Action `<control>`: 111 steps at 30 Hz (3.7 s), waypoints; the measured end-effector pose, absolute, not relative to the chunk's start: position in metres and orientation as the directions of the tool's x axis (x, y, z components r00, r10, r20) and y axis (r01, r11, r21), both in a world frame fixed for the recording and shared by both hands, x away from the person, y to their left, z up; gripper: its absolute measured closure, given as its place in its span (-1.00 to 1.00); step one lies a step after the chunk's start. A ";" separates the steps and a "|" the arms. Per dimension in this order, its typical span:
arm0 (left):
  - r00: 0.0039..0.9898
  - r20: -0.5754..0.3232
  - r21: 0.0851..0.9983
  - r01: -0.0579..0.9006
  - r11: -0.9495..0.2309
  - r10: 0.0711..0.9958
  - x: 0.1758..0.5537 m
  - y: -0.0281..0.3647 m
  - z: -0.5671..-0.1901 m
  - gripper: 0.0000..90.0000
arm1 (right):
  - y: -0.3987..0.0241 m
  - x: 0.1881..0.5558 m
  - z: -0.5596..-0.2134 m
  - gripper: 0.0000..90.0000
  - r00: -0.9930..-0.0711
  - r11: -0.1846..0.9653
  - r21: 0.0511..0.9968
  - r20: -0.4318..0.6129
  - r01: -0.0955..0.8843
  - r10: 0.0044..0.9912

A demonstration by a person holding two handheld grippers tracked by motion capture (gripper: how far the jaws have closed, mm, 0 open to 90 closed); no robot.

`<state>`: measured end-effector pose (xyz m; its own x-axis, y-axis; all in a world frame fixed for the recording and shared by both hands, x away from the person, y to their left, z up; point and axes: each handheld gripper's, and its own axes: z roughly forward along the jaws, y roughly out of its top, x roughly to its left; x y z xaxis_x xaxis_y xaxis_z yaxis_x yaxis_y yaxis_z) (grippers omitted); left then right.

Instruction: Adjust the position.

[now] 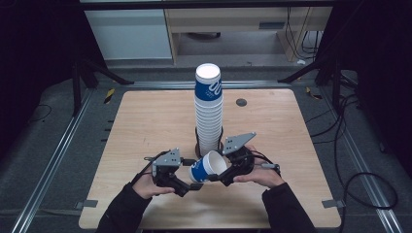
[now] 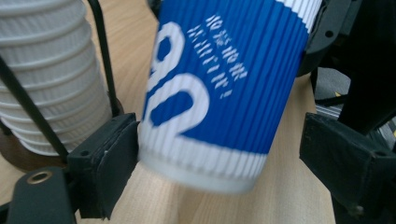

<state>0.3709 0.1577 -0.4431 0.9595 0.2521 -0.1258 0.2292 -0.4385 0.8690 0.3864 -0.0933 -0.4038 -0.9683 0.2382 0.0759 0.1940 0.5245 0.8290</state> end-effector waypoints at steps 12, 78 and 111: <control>0.963 -0.103 0.854 0.214 -0.475 0.248 0.371 0.157 -0.444 -0.45 | -0.079 0.385 -0.399 -0.66 -0.979 0.537 0.827 0.071 0.165 0.191; 0.948 -0.126 0.948 0.202 -0.246 0.292 0.370 0.152 -0.439 -0.43 | -0.117 0.377 -0.406 -0.85 -0.938 0.225 0.937 0.202 0.269 0.281; 0.948 -0.142 0.941 0.218 -0.258 0.284 0.366 0.144 -0.444 -0.58 | -0.111 0.377 -0.409 -0.55 -0.937 0.177 0.946 0.217 0.270 0.273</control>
<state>0.3657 0.1436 -0.4436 0.9483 0.2838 -0.1420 0.2181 -0.2580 0.9412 0.3775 -0.1106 -0.4089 -0.9373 0.2727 0.2169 0.2704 0.1766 0.9464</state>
